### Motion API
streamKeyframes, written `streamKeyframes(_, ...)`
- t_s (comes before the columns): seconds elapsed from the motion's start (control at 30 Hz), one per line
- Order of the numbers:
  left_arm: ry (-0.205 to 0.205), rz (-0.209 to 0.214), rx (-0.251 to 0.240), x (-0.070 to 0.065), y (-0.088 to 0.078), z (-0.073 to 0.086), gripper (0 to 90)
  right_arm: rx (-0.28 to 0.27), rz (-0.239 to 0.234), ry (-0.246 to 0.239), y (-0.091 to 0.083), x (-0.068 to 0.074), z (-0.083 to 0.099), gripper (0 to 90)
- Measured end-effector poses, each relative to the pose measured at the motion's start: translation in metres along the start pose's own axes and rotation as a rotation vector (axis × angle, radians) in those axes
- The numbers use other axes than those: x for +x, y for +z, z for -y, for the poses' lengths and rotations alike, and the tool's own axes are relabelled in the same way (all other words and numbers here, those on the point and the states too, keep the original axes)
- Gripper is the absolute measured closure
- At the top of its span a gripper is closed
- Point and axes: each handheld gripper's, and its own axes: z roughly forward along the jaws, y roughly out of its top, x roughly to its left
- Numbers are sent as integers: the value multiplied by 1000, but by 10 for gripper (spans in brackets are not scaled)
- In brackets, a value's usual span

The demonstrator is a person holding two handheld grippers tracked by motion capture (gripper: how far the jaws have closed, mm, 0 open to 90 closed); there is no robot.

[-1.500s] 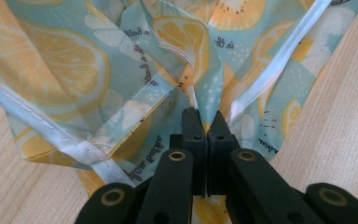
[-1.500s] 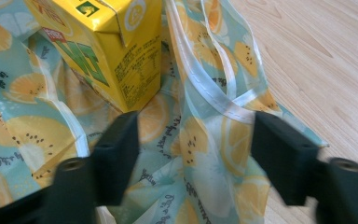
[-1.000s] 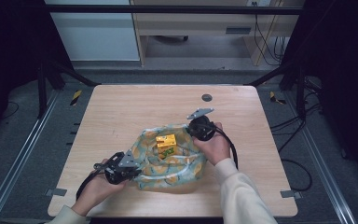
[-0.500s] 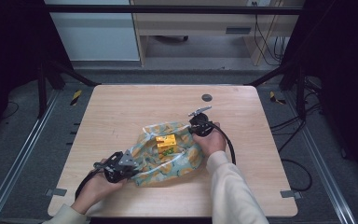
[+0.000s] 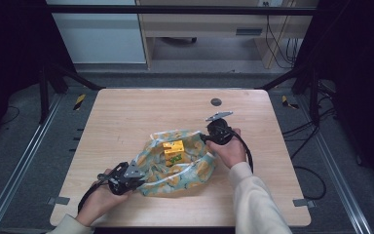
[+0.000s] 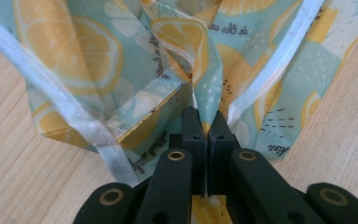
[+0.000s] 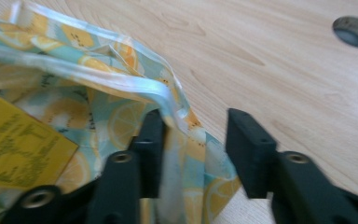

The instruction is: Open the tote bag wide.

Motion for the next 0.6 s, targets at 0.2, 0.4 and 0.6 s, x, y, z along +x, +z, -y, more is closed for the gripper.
streamKeyframes(0.2,-10,-37,-46,-2,-4,-1,775,-70,6,2,-24,4,-2,323)
streamKeyframes(0.4,-49,-83,-122,0,-16,-4,448,-169,-1,-18,-59,17,1,175)
streamKeyframes(0.6,-67,-67,-202,-4,-32,-12,334,-189,-26,-49,-76,32,13,170)
